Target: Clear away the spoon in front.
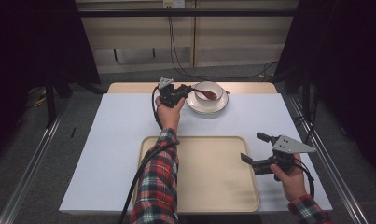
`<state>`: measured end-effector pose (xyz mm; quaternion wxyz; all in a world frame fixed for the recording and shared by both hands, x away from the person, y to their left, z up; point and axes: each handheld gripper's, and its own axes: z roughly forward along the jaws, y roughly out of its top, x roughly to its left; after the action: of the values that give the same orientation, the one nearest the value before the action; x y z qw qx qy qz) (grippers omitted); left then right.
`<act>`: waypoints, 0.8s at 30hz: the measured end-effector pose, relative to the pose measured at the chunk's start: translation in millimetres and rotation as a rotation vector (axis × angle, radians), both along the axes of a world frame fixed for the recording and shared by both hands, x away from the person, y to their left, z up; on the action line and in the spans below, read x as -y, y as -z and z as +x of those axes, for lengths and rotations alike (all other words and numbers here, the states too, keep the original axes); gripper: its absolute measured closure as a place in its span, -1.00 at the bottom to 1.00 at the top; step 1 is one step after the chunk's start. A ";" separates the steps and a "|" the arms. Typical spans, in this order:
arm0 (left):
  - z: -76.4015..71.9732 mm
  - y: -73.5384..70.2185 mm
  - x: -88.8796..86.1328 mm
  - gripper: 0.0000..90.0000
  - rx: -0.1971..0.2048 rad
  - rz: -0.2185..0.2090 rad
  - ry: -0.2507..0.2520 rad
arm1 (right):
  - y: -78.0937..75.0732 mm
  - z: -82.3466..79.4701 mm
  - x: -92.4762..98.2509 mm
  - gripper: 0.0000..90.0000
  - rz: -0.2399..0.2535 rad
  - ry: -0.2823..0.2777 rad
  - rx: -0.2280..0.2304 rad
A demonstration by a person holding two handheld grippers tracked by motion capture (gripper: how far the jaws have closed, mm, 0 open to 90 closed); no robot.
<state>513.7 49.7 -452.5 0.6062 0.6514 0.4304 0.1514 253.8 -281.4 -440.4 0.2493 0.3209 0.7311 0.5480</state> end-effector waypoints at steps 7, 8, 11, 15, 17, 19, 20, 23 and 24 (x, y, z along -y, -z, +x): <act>-0.3 -0.8 -0.7 0.70 -0.009 -0.033 0.009 | 0.5 2.6 0.1 -0.95 0.007 0.005 -0.002; -0.3 -0.8 -0.7 0.71 -0.009 -0.033 0.009 | 0.6 3.2 0.1 -0.95 0.009 0.004 -0.001; -0.8 -3.6 -1.9 0.79 0.002 -0.053 0.011 | 0.8 4.7 0.0 -0.95 0.012 0.006 -0.002; -0.9 -8.3 -2.9 0.81 0.018 -0.076 0.010 | 1.0 6.1 -1.1 -0.95 0.015 0.003 0.000; -1.1 -14.8 -4.1 0.84 0.036 -0.089 0.021 | 1.1 6.5 -1.5 -0.95 0.018 0.005 -0.005; -0.9 -17.1 -5.1 0.85 0.045 -0.096 0.020 | 1.2 7.5 -1.3 -0.95 0.020 -0.006 -0.007; -1.2 -19.9 -6.1 0.85 0.048 -0.094 0.019 | 1.2 7.5 -1.3 -0.95 0.020 -0.006 -0.007; -1.3 -29.2 -9.9 0.85 0.066 -0.109 0.022 | 0.9 8.2 -1.6 -0.95 0.017 -0.011 -0.008; -1.3 -29.2 -9.9 0.85 0.066 -0.109 0.022 | 0.9 8.2 -1.6 -0.95 0.017 -0.011 -0.008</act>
<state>512.4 59.6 -423.4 0.6562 0.6168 0.4108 0.1423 262.0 -279.8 -441.3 0.2409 0.3210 0.7292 0.5542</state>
